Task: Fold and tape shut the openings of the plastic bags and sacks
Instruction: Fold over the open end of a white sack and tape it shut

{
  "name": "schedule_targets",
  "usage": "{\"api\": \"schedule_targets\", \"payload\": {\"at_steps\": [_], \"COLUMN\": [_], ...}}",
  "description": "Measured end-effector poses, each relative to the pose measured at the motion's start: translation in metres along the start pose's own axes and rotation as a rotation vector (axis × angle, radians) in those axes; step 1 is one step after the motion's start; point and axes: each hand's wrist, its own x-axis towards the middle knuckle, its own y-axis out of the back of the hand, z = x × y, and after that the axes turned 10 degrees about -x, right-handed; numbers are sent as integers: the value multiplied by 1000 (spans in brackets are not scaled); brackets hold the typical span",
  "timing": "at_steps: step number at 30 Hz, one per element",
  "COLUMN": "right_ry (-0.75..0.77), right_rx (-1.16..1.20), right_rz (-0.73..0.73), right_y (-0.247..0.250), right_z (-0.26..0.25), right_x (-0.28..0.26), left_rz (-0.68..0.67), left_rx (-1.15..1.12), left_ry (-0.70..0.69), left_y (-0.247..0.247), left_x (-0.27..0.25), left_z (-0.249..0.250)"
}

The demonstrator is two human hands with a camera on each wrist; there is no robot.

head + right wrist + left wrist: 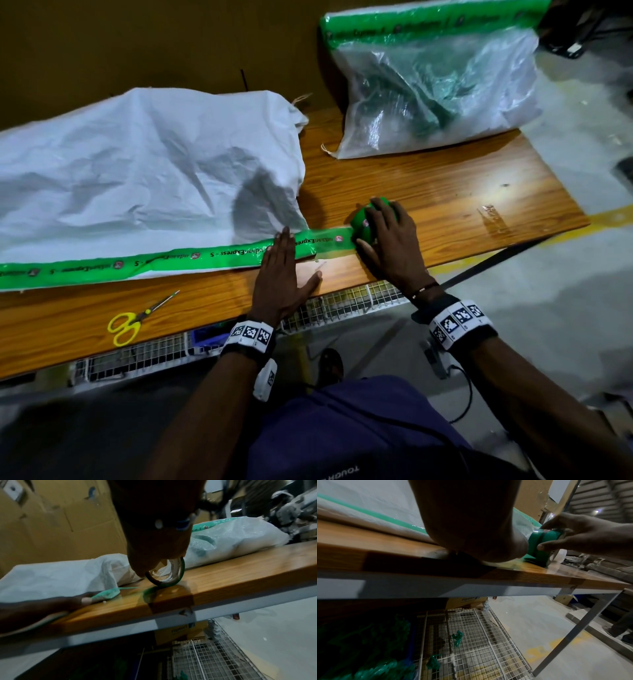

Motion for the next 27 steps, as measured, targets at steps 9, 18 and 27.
{"api": "schedule_targets", "payload": {"at_steps": [9, 18, 27], "right_ry": [143, 54, 12], "right_rx": [-223, -79, 154], "right_rz": [8, 83, -115], "right_y": [-8, 2, -54], "right_z": [-32, -72, -140], "right_x": [-30, -31, -5], "left_rz": [0, 42, -81], "left_rx": [-44, -70, 61], "left_ry": [-9, -176, -189], "left_y": [4, 26, 37], "left_x": [-1, -18, -10], "left_z": [0, -22, -38]}}
